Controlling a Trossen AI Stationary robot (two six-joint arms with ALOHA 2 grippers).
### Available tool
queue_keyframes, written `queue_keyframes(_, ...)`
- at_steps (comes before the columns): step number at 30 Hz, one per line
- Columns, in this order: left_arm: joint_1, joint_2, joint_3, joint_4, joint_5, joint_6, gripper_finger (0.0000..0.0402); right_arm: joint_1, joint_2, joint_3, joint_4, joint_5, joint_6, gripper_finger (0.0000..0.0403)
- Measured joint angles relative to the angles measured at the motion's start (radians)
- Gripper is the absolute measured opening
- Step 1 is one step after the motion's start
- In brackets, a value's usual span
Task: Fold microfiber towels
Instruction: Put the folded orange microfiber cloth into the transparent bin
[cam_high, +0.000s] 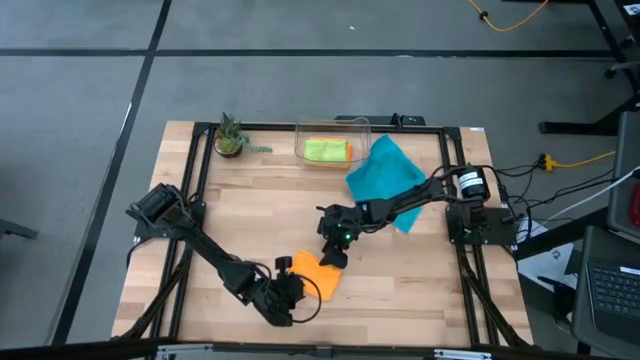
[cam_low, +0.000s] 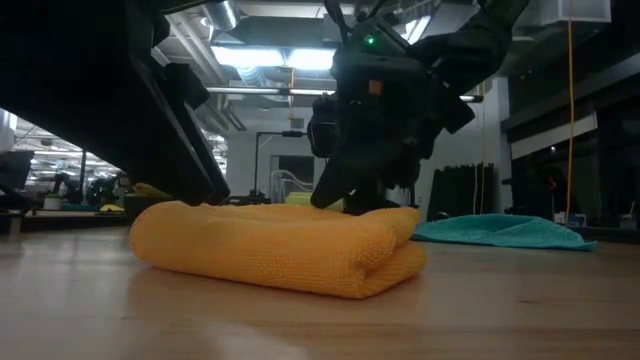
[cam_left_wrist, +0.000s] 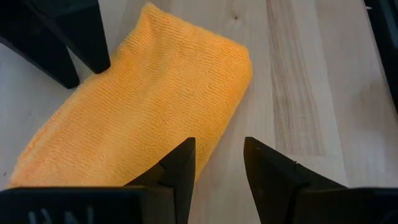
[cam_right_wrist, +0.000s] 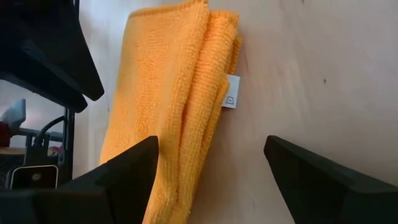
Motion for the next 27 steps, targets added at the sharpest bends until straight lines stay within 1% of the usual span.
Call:
queue_keyframes(5, 0.006, 0.000, 0.000, 0.000, 0.000, -0.004, 0.0130, -0.007, -0.002, 0.001, -0.023, -0.008, -0.007, 0.0303)
queue_keyframes(8, 0.012, 0.000, 0.000, -0.001, 0.000, -0.005, 0.0130, 0.013, 0.001, 0.000, -0.019, -0.013, -0.028, 0.0303)
queue_keyframes(11, 0.025, 0.000, 0.000, -0.001, 0.016, -0.005, 0.0130, 0.038, 0.001, 0.000, -0.019, 0.021, -0.036, 0.0303)
queue_keyframes(14, 0.040, 0.000, 0.000, -0.001, 0.048, -0.006, 0.0130, 0.060, 0.000, 0.000, -0.019, 0.088, -0.036, 0.0303)
queue_keyframes(21, 0.068, 0.000, 0.000, -0.002, 0.117, -0.006, 0.0130, 0.099, 0.002, 0.000, -0.006, 0.117, -0.010, 0.0303)
queue_keyframes(27, 0.070, 0.005, 0.000, -0.004, 0.126, 0.001, 0.0130, 0.150, 0.018, -0.001, 0.034, 0.167, 0.028, 0.0303)
